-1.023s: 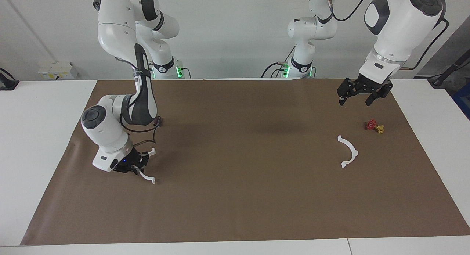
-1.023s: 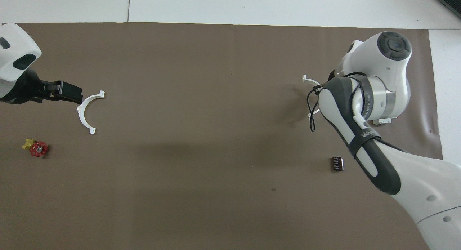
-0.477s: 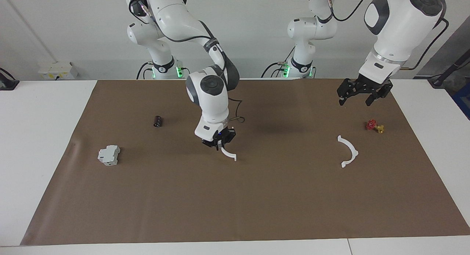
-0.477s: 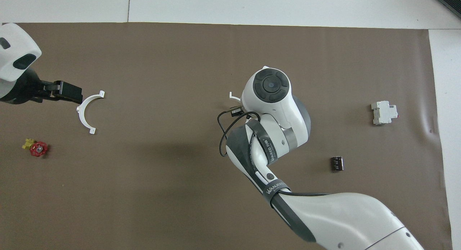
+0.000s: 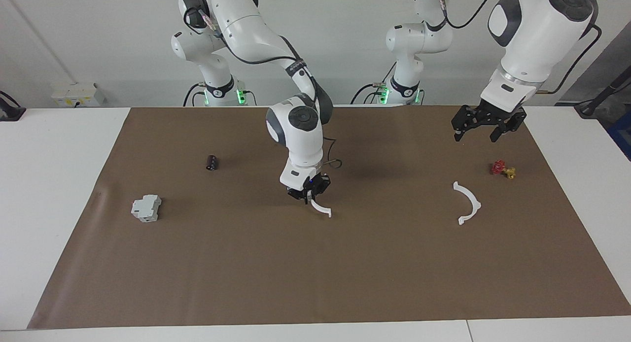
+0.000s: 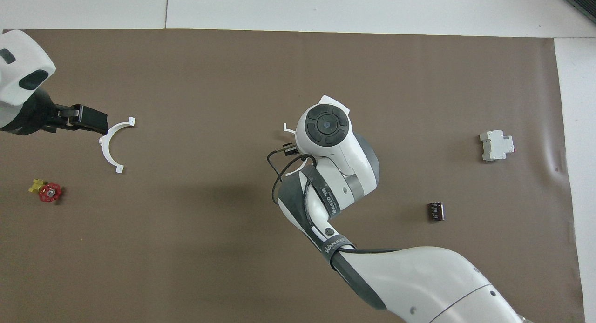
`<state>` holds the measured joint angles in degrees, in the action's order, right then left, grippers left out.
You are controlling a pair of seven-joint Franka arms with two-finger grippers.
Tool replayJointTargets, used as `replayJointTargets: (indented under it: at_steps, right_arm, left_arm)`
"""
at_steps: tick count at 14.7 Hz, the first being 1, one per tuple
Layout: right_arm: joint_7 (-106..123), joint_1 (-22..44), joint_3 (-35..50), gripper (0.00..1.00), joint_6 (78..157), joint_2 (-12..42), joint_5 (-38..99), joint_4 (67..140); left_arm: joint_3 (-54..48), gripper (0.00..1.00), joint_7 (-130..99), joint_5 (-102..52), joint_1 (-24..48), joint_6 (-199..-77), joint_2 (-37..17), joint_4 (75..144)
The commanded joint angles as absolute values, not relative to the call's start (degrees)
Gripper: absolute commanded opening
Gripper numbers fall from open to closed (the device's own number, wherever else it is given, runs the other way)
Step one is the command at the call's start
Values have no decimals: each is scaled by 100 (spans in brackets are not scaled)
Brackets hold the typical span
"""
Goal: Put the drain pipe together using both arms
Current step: 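Carry the clamp half toward the table center with the right gripper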
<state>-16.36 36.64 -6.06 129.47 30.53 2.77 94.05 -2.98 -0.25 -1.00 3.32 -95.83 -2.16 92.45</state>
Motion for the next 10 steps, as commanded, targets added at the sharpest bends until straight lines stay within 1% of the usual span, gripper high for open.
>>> replayJointTargets:
  at_steps: [1,5,10]
  right_arm:
    - [-1837,3744,-615,0,13104,3217,97,9264]
    - [-1837,3884,-615,0,13227,3226,53,9351]
    - [-1898,3902,-615,0,13245,3217,88,9448]
  left_arm:
    - [-246,100,-62,-35,369,-9668,-88,9369]
    - [-229,100,-62,-35,317,-9668,-88,9325]
    - [-229,100,-70,-35,352,-9659,-88,9325]
